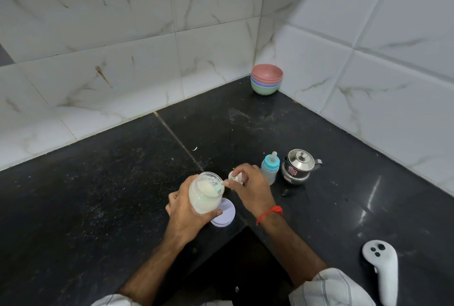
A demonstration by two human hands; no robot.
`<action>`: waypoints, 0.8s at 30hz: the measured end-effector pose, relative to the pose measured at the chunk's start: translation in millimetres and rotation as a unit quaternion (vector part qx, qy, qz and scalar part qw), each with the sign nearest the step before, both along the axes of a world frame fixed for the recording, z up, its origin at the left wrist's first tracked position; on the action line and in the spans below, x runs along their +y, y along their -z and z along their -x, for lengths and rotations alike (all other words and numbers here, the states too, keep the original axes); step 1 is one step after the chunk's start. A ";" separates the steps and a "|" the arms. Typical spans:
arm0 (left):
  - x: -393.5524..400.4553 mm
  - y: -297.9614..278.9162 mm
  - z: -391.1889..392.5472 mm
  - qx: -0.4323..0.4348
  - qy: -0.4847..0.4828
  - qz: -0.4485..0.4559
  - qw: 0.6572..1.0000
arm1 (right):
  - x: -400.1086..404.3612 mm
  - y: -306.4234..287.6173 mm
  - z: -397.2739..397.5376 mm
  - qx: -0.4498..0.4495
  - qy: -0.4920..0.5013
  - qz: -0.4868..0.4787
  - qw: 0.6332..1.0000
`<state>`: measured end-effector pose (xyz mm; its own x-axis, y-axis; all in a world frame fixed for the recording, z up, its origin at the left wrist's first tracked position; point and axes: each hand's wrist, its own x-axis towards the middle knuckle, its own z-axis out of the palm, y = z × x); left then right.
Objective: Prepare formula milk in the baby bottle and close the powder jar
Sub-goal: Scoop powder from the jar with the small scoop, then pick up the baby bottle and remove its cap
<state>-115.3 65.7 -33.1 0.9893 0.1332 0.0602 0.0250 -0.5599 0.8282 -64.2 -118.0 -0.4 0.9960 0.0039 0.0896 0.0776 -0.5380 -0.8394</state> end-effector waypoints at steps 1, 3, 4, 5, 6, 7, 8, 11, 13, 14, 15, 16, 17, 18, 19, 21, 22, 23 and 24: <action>1.7 0.0 -3.6 -0.003 -0.011 0.021 1.000 | -6.5 1.0 -2.4 -0.010 0.021 -0.023 0.999; 7.5 5.6 -14.0 -0.009 -0.046 0.072 0.996 | -22.0 3.9 -6.2 -0.021 0.066 -0.049 0.996; 11.0 10.4 -20.2 -0.012 -0.063 0.093 0.994 | -29.4 5.1 -6.9 -0.026 0.090 -0.051 0.994; 14.0 14.8 -25.5 -0.012 -0.076 0.107 0.991 | -36.3 7.3 -7.2 -0.034 0.115 -0.049 0.991; 15.5 17.7 -29.8 -0.013 -0.082 0.116 0.990 | -42.5 9.3 -7.4 -0.045 0.142 -0.049 0.988; 15.6 19.7 -32.9 -0.013 -0.085 0.120 0.989 | -47.7 11.0 -7.2 -0.053 0.165 -0.053 0.983; 15.1 21.4 -35.4 -0.013 -0.085 0.124 0.989 | -52.1 13.0 -7.6 -0.055 0.183 -0.055 0.980; 14.4 25.6 -39.5 -0.003 -0.085 0.117 0.990 | -62.4 20.2 -12.4 -0.053 0.188 -0.021 0.980; 17.2 28.5 -41.3 0.016 -0.081 0.108 0.991 | -67.2 25.2 -18.8 -0.048 0.170 0.002 0.984; 19.2 29.3 -41.5 0.031 -0.081 0.101 0.991 | -67.7 26.0 -21.9 -0.042 0.157 0.007 0.987; 20.4 29.7 -41.1 0.050 -0.082 0.086 0.992 | -67.0 26.2 -25.0 -0.033 0.145 0.010 0.989; 19.7 28.8 -38.7 0.070 -0.086 0.065 0.992 | -65.3 25.7 -28.1 -0.024 0.135 0.018 0.990; 17.4 26.1 -34.0 0.086 -0.096 0.040 0.991 | -63.6 25.9 -31.3 -0.018 0.129 0.027 0.991; 14.3 23.2 -28.0 0.091 -0.107 0.020 0.990 | -62.7 26.2 -34.6 -0.014 0.126 0.035 0.991; 10.5 19.1 -20.1 0.081 -0.112 0.006 0.990 | -62.6 27.1 -38.0 -0.010 0.126 0.043 0.991; 2.7 14.5 -1.2 0.005 -0.102 -0.031 0.994 | -64.0 29.5 -41.3 -0.018 0.127 0.061 0.990; -2.1 11.7 8.8 -0.048 -0.094 -0.054 0.993 | -64.5 30.7 -40.6 -0.032 0.129 0.067 0.989; -7.4 8.2 17.6 -0.096 -0.086 -0.070 0.989 | -65.4 31.8 -37.8 -0.047 0.133 0.070 0.988; -13.0 3.6 24.2 -0.135 -0.076 -0.075 0.985 | -65.1 31.3 -33.2 -0.063 0.135 0.069 0.986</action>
